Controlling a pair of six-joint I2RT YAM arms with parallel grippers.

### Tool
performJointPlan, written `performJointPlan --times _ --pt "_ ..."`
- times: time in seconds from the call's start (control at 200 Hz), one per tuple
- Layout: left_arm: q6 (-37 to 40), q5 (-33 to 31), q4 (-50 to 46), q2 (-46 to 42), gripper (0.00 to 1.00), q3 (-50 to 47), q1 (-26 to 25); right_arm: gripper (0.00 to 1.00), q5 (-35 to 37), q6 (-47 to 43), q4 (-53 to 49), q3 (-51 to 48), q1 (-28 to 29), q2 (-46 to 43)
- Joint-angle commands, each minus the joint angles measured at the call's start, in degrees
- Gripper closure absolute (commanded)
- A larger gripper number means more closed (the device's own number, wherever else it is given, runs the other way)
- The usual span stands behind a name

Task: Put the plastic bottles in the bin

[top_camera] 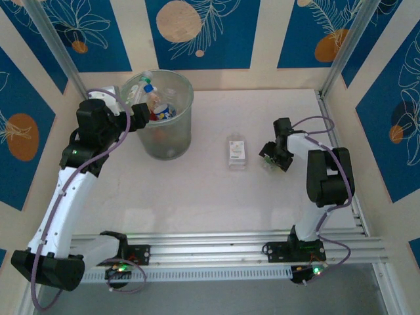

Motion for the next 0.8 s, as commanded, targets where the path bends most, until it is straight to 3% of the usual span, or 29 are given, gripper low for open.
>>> performJointPlan --times 0.0,0.18,0.385,0.57,0.795 --pt "-1.09 1.89 2.16 0.10 0.00 -0.03 -0.06 0.32 1.29 -0.18 -0.16 -1.09 0.41 -0.40" --pt "-1.52 4.07 2.66 0.44 0.00 0.61 -0.05 0.35 3.50 -2.15 0.19 -2.35 1.09 -6.06" --pt "-3.37 11.11 5.43 1.90 0.01 1.60 -0.34 0.41 3.90 -7.84 3.49 -5.77 4.29 -19.82" --pt "-5.21 16.89 9.02 5.27 0.00 3.22 -2.68 0.43 0.05 -14.85 10.25 -9.41 9.62 -34.07" --pt "-5.59 25.68 12.01 12.53 0.00 9.46 -9.25 0.43 -8.65 -22.18 20.94 -14.18 16.42 -47.64"
